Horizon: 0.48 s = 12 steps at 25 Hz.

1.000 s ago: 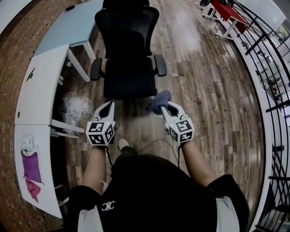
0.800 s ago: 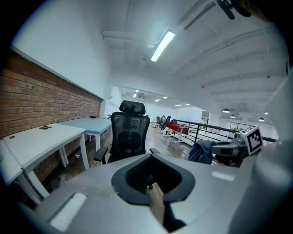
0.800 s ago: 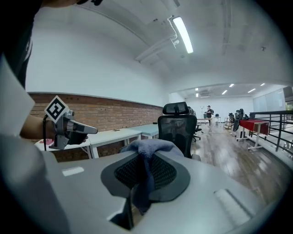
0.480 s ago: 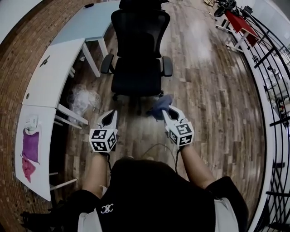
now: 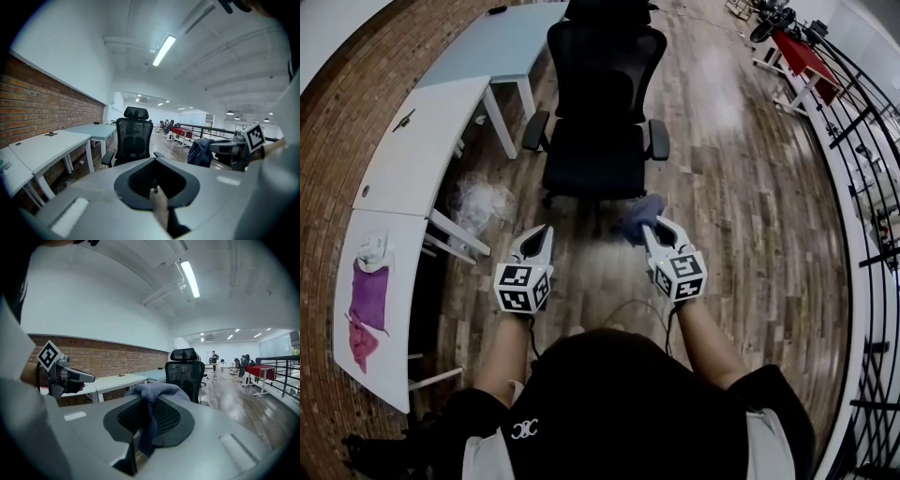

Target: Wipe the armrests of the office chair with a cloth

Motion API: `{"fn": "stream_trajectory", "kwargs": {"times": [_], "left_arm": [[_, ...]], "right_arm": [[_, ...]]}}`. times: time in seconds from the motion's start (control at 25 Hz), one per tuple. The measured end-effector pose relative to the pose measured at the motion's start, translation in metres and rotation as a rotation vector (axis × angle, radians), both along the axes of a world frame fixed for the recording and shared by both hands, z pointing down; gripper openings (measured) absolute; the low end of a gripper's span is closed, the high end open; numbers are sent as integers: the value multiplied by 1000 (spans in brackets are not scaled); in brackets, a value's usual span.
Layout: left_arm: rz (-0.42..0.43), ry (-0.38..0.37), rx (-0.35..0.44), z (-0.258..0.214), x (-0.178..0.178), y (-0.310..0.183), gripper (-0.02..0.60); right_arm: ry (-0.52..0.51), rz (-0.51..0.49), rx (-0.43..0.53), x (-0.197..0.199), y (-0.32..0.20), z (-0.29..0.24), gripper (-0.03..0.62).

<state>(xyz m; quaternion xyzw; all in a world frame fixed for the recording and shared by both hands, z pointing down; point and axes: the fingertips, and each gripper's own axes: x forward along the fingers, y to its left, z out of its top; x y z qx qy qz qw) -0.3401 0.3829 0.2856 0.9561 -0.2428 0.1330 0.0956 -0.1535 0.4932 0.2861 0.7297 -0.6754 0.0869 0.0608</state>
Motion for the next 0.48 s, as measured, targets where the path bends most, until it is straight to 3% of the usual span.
{"fn": "stream_trajectory", "kwargs": {"times": [0.48], "left_arm": [[28,13,-14,2,-8,-14,6]], "right_arm": [[22,7,4,-14,-14,-11,44]]}}
